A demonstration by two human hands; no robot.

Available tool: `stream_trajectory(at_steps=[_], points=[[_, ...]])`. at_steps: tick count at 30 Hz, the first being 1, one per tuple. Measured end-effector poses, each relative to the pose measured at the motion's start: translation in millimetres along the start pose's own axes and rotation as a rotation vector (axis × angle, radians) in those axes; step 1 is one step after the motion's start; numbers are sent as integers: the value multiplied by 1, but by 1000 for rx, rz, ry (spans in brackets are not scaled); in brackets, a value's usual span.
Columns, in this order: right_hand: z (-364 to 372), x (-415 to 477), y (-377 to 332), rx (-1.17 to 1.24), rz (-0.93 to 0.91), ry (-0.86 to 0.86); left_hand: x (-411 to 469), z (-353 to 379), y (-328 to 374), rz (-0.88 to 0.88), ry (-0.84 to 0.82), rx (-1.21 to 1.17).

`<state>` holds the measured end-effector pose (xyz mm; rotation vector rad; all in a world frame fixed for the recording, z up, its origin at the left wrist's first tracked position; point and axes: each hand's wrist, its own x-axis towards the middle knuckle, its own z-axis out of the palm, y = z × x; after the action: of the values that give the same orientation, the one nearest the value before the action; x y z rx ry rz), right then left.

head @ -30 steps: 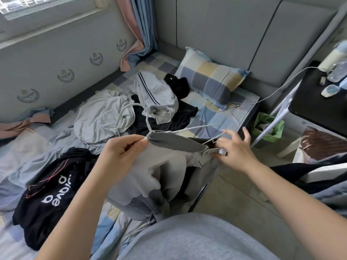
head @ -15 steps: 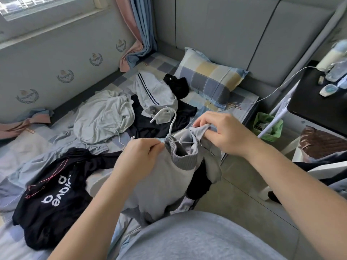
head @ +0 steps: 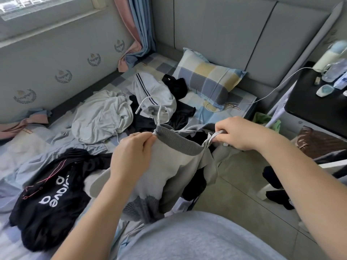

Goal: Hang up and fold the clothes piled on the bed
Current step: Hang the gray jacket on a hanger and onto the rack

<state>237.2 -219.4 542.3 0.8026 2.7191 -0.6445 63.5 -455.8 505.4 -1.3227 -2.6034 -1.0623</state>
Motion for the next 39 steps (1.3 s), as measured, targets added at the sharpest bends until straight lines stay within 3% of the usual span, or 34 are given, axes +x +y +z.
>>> stream_trajectory(at_steps=[4,7,12,16,19,24,33,39], points=[[3,-2,10,26,22,-17,-4,-6,-6,11,18,-8],[8,-5,2,105,-55,64,-5,0,0,60,-64,-15],[13,-16,-44,245,-392,264,-8,19,25,85,-220,-9],[22,-28,-66,477,-564,243,-1,14,22,138,-150,-103],[30,-25,-59,496,-488,285,4,8,15,157,-63,-194],[45,-11,-54,470,-440,313,8,9,22,249,-113,-230],[48,-9,-47,594,-338,217,12,15,18,265,-103,-237],[50,0,-50,383,-266,454,6,22,13,134,-91,-336]])
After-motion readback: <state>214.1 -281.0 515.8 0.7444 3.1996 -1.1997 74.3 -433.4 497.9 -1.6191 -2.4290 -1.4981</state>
